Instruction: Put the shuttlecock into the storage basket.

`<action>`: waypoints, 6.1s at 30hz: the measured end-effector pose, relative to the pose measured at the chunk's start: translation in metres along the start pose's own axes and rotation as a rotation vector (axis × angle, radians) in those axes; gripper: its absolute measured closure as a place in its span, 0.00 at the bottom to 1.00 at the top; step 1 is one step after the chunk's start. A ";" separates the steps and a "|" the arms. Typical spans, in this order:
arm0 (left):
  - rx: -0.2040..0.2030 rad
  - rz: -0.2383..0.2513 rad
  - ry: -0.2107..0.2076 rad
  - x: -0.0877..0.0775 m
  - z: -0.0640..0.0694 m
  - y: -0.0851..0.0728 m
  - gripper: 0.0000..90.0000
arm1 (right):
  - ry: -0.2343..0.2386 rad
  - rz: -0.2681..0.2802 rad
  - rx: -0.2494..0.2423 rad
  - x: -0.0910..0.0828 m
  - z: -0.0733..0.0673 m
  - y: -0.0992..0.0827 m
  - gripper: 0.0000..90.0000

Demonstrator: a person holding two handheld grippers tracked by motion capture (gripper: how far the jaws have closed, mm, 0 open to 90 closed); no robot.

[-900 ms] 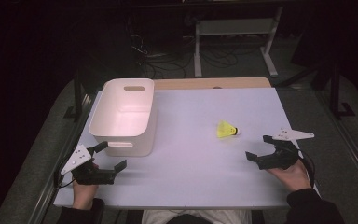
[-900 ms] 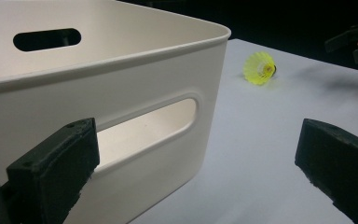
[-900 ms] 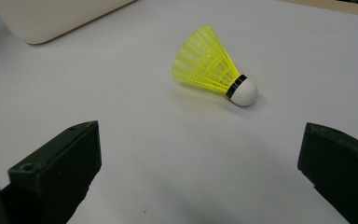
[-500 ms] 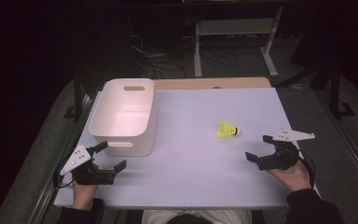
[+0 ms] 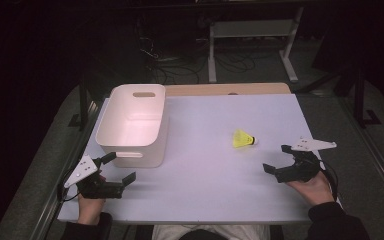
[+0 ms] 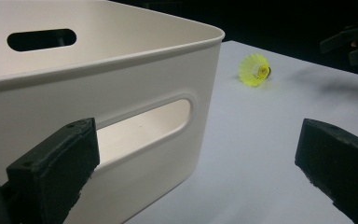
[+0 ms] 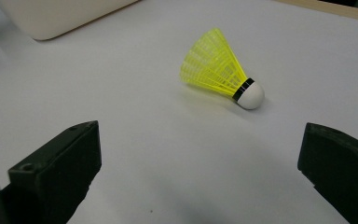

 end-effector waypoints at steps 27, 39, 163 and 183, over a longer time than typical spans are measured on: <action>-0.007 0.003 0.020 -0.002 0.000 -0.001 0.00 | -0.004 -0.031 -0.007 -0.009 0.011 0.016 0.00; -0.005 -0.007 0.008 -0.001 0.001 -0.002 0.00 | -0.005 -0.058 -0.030 -0.011 0.015 0.025 0.00; 0.004 0.003 0.027 -0.003 0.000 -0.002 0.00 | 0.121 -0.375 -0.323 0.064 0.057 0.100 0.00; 0.008 -0.005 0.033 -0.002 0.000 -0.003 0.00 | 0.189 -0.410 -0.400 0.084 0.069 0.084 0.00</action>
Point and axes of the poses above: each handheld gripper's, and its own axes: x roughly forward along the jaws, y roughly out of its top, z roughly to its right, the point moved 6 cm from there along x, roughly forward along the jaws, and after that the axes turned 12 degrees about -z, right-handed, at the moved point
